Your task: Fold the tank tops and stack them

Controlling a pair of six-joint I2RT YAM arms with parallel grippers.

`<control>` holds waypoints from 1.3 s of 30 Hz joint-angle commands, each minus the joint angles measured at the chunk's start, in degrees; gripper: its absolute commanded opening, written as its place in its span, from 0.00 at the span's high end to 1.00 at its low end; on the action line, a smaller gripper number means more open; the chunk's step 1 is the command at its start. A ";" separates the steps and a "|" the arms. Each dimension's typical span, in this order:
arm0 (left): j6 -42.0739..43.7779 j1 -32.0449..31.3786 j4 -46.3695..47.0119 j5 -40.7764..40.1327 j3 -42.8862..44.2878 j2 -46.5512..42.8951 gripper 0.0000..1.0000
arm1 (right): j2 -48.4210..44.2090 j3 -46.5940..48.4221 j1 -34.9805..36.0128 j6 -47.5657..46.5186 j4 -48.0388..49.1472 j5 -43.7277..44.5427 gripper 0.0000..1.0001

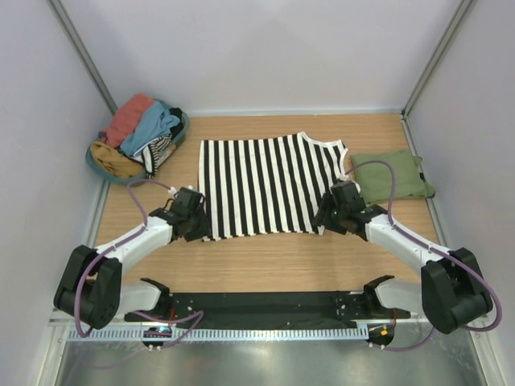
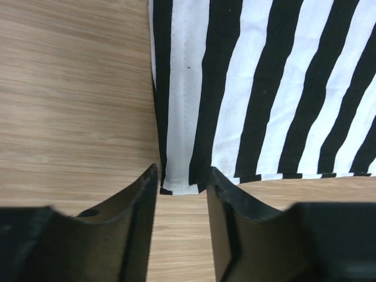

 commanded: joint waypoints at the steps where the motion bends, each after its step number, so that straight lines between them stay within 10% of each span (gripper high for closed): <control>1: -2.03 0.22 -2.00 -2.93 -0.24 -2.92 0.56 | 0.00 -0.70 1.60 2.07 0.70 1.46 0.44; 19: -4.93 -1.01 -0.59 -0.03 -3.32 -2.05 0.54 | 4.57 -2.99 3.44 1.72 3.77 3.93 0.58; 27: -3.79 -1.10 -0.59 0.32 -2.54 -2.04 1.00 | 3.08 -2.38 3.88 1.02 2.37 3.58 0.93; 39: -0.63 0.30 -4.54 -0.21 4.05 -2.76 1.00 | 0.69 6.48 4.24 -3.11 -4.66 5.25 0.99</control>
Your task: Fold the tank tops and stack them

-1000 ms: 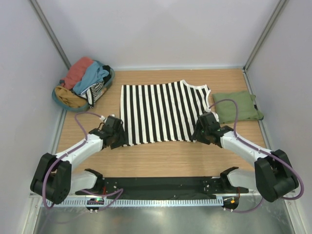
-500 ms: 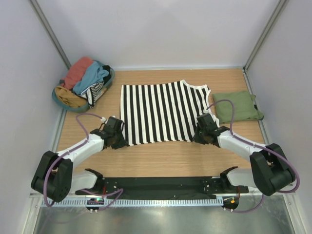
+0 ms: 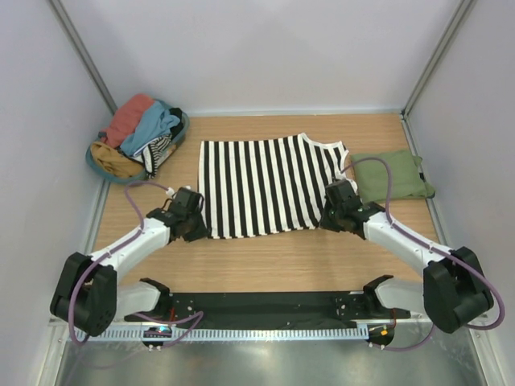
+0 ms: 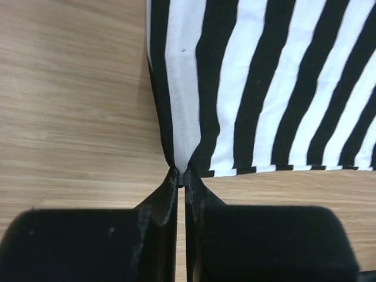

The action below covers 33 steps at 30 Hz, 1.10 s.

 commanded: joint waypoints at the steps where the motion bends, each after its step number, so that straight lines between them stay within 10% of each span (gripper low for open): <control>1: 2.76 1.07 -1.33 -0.49 5.93 1.58 1.00 | 2.23 7.08 0.32 -3.15 -1.41 1.93 0.99; 33: 5.49 13.46 -4.41 -1.55 41.10 33.22 1.00 | 39.15 46.90 -6.88 -7.64 -4.83 3.60 0.99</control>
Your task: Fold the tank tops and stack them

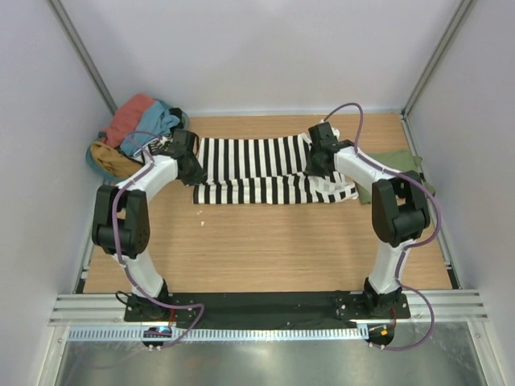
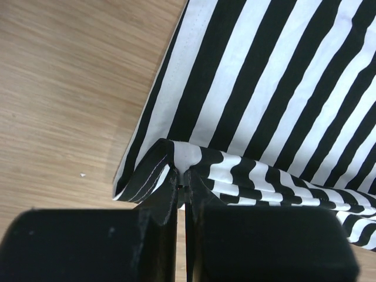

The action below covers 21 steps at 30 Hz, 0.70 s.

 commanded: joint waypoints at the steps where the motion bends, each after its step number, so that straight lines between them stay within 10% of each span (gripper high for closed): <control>1: 1.12 0.92 -1.37 -0.61 3.07 0.77 1.00 | 0.90 3.76 -0.41 -0.73 -0.24 0.12 0.99; 15: 1.29 2.23 -3.22 -0.96 9.57 6.56 0.98 | 7.23 10.88 -1.29 0.32 -1.04 2.84 0.99; 17: 1.64 2.32 -3.48 -0.70 10.62 7.18 0.84 | 7.67 10.71 -1.55 0.58 0.27 2.93 0.92; 21: 1.99 2.41 -3.57 -1.75 9.76 5.61 0.36 | 6.10 8.45 -1.47 0.76 1.07 2.67 0.46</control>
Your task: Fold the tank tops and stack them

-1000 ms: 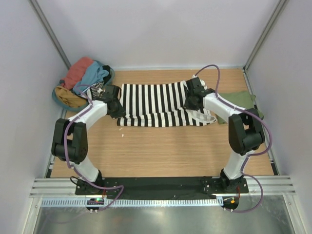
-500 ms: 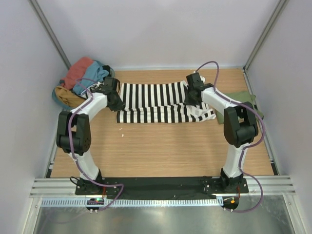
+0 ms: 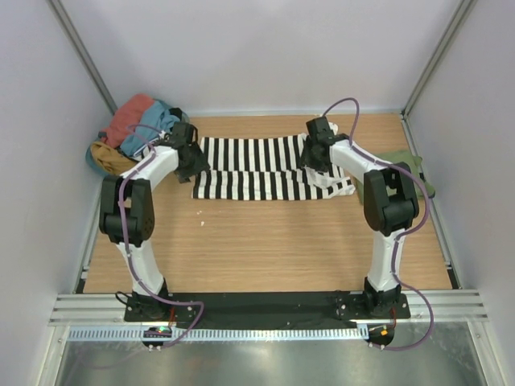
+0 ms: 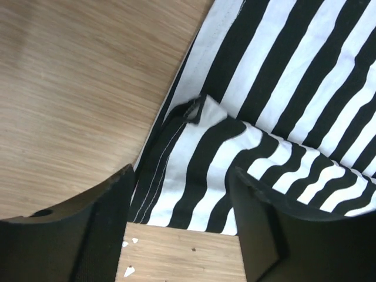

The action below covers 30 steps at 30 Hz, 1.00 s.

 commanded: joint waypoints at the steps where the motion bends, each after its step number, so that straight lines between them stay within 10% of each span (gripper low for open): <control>1: 0.90 0.57 -0.73 -1.49 0.14 -3.81 0.31 | -3.54 -1.62 -0.29 0.06 2.95 1.29 0.42; 15: -2.70 0.40 10.25 2.73 -25.53 -22.02 0.27 | -27.45 -31.32 -0.29 2.52 9.54 -3.36 0.32; 22: -4.11 0.40 13.68 5.10 -25.10 -15.36 0.27 | -23.60 -32.40 -0.20 4.28 13.41 -4.42 0.22; 30: -4.99 0.49 14.21 2.90 -20.26 -6.82 0.37 | -15.34 -27.57 -0.29 4.81 15.00 -1.17 0.33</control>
